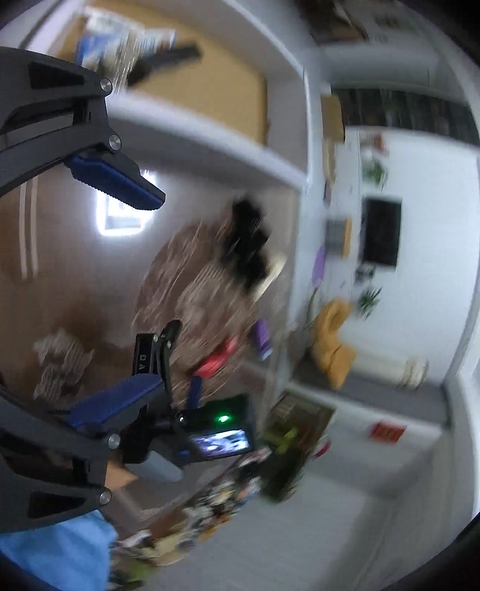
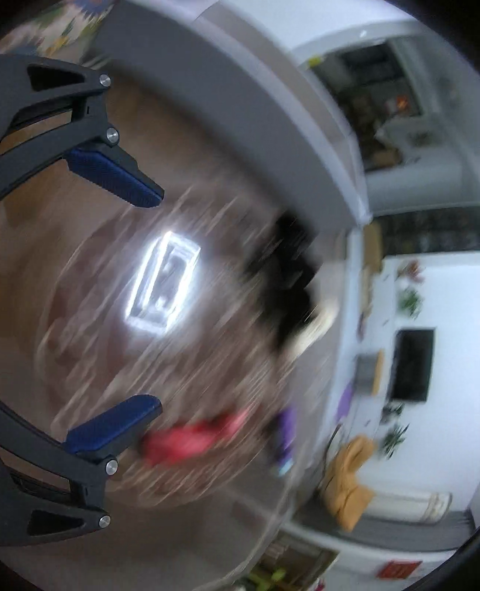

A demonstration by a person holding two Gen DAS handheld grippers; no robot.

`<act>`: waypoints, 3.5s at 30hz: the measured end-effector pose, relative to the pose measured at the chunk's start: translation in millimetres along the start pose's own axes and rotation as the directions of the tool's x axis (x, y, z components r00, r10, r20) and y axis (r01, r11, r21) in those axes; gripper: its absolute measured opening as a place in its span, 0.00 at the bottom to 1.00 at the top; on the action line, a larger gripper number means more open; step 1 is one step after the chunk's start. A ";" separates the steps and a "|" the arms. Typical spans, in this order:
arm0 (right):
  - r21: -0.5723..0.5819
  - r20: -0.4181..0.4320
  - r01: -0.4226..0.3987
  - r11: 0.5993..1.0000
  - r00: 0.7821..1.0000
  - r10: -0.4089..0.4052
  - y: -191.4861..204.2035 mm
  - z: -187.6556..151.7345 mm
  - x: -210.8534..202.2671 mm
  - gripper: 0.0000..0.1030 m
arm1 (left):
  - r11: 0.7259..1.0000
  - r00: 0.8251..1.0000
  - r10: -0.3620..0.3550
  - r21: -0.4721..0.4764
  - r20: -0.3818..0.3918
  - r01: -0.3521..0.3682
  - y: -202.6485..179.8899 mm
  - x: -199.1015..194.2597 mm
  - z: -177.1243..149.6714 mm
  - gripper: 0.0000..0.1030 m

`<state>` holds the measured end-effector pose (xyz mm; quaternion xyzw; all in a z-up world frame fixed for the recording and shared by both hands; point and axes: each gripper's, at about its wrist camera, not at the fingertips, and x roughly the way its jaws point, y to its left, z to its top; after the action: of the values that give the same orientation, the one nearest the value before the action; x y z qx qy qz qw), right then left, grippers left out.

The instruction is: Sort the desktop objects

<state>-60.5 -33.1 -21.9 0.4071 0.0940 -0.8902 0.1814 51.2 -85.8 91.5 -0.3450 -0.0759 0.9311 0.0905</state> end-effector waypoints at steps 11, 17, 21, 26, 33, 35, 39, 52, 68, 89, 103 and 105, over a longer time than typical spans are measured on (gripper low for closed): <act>0.081 -0.077 0.081 0.993 0.994 -0.075 -77.9 -67.4 -3.4 0.99 | 0.990 0.973 0.137 0.070 -0.184 -0.126 -1.6 119.6 -50.6 0.88; 0.046 -0.078 0.084 0.995 0.994 -0.081 -64.6 -70.9 -2.1 0.99 | 0.987 0.968 0.158 0.069 -0.196 -0.147 7.9 130.4 -51.1 0.88; 0.074 -0.088 0.054 0.996 0.995 -0.048 -69.8 -71.4 2.5 1.00 | 0.986 0.969 0.161 0.080 -0.188 -0.148 7.8 132.2 -52.3 0.88; 0.076 -0.089 0.054 0.996 0.995 -0.047 -70.1 -71.5 2.8 1.00 | 0.975 0.958 0.207 0.122 -0.197 -0.186 1.2 134.3 -53.5 0.93; 0.076 -0.089 0.054 0.996 0.995 -0.048 -70.4 -71.6 2.7 1.00 | 0.975 0.952 0.214 0.106 -0.217 -0.195 6.3 136.9 -52.9 1.00; 0.076 -0.089 0.054 0.996 0.995 -0.048 -70.8 -71.7 2.6 1.00 | 0.975 0.952 0.214 0.105 -0.217 -0.195 6.4 136.9 -52.8 1.00; 0.076 -0.090 0.055 0.996 0.995 -0.048 -70.9 -71.6 2.6 1.00 | 0.975 0.952 0.213 0.106 -0.217 -0.194 6.6 137.0 -52.7 1.00; 0.077 -0.090 0.056 0.996 0.995 -0.049 -69.9 -71.8 2.7 1.00 | 0.975 0.953 0.213 0.106 -0.217 -0.194 6.6 136.8 -52.8 1.00; 0.077 -0.089 0.056 0.995 0.995 -0.049 -69.7 -71.8 2.4 1.00 | 0.975 0.953 0.213 0.107 -0.217 -0.194 6.8 136.5 -52.9 1.00; 0.078 -0.089 0.056 0.995 0.995 -0.049 -71.3 -72.4 1.8 1.00 | 0.975 0.953 0.212 0.107 -0.217 -0.192 6.6 135.7 -53.3 1.00; 0.129 -0.042 0.093 0.987 0.995 -0.089 -134.0 -8.0 27.7 1.00 | 0.976 0.954 0.209 0.109 -0.217 -0.189 6.3 135.4 -53.6 1.00; 0.131 -0.051 0.081 0.988 0.996 -0.075 -138.1 12.0 44.0 1.00 | 0.976 0.954 0.209 0.109 -0.217 -0.189 6.3 135.3 -53.6 1.00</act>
<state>-150.5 78.8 -44.7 0.4347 0.0545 -0.8914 0.1166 -15.2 -57.8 -35.1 -0.4507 0.0108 0.8924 0.0195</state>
